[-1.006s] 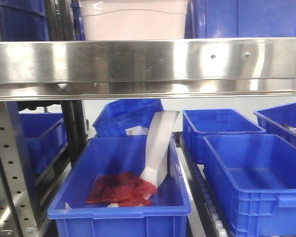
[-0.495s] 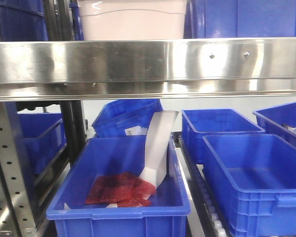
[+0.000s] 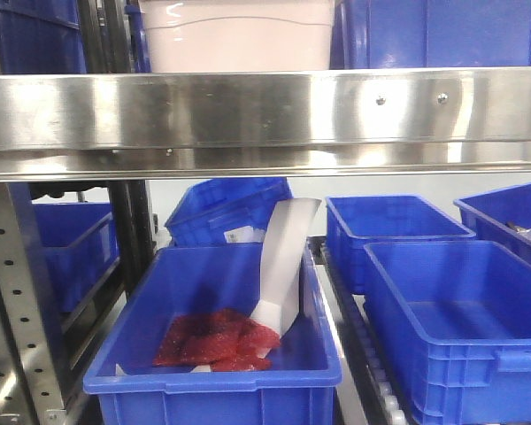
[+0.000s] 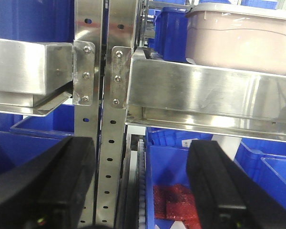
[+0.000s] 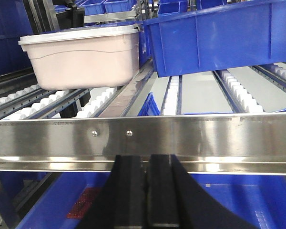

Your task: Grab white bin and place on right shelf

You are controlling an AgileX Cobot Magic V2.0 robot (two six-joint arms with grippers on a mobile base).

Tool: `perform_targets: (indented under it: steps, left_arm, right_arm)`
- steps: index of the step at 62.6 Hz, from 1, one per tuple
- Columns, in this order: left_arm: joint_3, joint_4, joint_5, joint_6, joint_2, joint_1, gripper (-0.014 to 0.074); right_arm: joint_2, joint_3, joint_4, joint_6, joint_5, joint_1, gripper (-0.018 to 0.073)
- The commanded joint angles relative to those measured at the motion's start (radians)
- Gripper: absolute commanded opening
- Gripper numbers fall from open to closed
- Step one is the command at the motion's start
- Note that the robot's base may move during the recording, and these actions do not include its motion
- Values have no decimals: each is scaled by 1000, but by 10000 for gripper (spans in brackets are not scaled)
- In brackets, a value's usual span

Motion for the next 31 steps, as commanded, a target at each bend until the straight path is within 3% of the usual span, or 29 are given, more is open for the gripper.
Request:
perform_targets:
  steps: [1,31]
  left_arm:
    - [23,-9,-75,-6,-10,-1,-118]
    - [23,-9,-75,-6,-10,-1,-117]
  right_arm:
    - [6,-27,20,-3,-46,-5,50]
    - [6,-27,20,-3,-46,-5,50]
